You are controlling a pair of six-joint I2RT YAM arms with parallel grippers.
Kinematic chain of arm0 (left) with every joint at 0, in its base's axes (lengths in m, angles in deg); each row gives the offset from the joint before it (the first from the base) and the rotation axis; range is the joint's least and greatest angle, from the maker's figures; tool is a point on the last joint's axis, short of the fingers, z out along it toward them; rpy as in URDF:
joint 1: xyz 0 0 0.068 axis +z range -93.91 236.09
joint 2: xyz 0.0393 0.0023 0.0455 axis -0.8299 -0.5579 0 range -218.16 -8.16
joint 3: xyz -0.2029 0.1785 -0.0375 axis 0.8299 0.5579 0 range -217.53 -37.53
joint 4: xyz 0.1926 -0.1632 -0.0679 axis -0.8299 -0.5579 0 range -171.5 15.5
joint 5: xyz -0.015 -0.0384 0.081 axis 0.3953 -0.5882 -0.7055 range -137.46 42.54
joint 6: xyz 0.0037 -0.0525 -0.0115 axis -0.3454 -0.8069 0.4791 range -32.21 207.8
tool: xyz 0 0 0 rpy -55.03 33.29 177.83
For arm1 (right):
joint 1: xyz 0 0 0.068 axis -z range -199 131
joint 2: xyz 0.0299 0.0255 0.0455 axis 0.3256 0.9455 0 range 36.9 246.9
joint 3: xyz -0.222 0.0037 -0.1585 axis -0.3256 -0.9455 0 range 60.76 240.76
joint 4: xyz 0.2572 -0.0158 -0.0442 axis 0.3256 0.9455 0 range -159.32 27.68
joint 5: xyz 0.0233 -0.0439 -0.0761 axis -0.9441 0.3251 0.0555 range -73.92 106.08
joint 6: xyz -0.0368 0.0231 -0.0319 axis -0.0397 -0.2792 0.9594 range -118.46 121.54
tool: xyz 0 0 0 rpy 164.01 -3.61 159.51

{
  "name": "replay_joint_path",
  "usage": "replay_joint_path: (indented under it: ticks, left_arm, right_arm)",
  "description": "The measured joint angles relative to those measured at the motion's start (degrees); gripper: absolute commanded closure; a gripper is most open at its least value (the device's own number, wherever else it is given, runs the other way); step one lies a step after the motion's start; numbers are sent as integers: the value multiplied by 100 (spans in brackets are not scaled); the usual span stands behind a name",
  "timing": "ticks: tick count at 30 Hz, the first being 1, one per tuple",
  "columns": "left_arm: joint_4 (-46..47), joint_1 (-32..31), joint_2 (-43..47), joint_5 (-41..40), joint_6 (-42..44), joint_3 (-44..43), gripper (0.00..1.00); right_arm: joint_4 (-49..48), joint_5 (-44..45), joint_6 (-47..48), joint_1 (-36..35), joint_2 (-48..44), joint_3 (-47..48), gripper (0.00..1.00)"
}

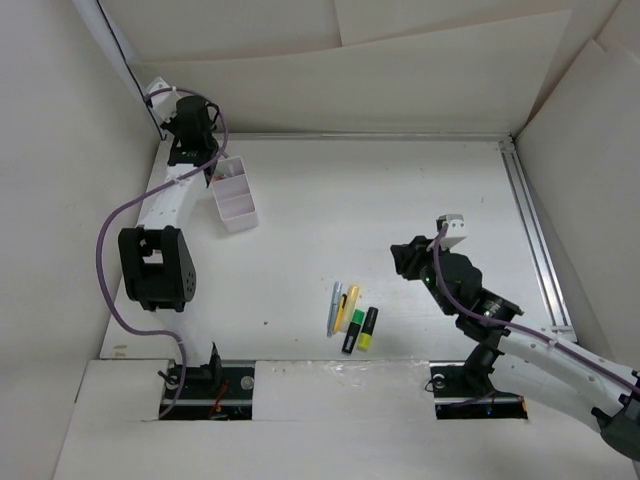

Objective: Sort the stationery into containers
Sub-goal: Place the pen in the storage box.

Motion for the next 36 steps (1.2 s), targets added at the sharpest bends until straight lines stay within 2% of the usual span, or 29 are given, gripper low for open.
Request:
replay_joint_path:
  ticks: [10, 26, 31, 34, 36]
  left_arm:
    - [723, -210, -160, -721, 844, 415, 100]
    - [1311, -317, -647, -964, 1281, 682, 100]
    - [1419, -356, -647, -1029, 1338, 922, 89]
    - [1561, -424, -643, -1034, 1373, 999, 89]
    - [1615, -479, -632, -1034, 1399, 1047, 83]
  right_arm:
    - [-11, -57, 0, 0, -2, -22, 63]
    - [-157, -188, 42, 0, 72, -48, 63]
    - [-166, -208, 44, 0, 118, -52, 63]
    - [-173, -208, 44, 2, 116, -52, 63]
    - [-179, -208, 44, 2, 114, -52, 63]
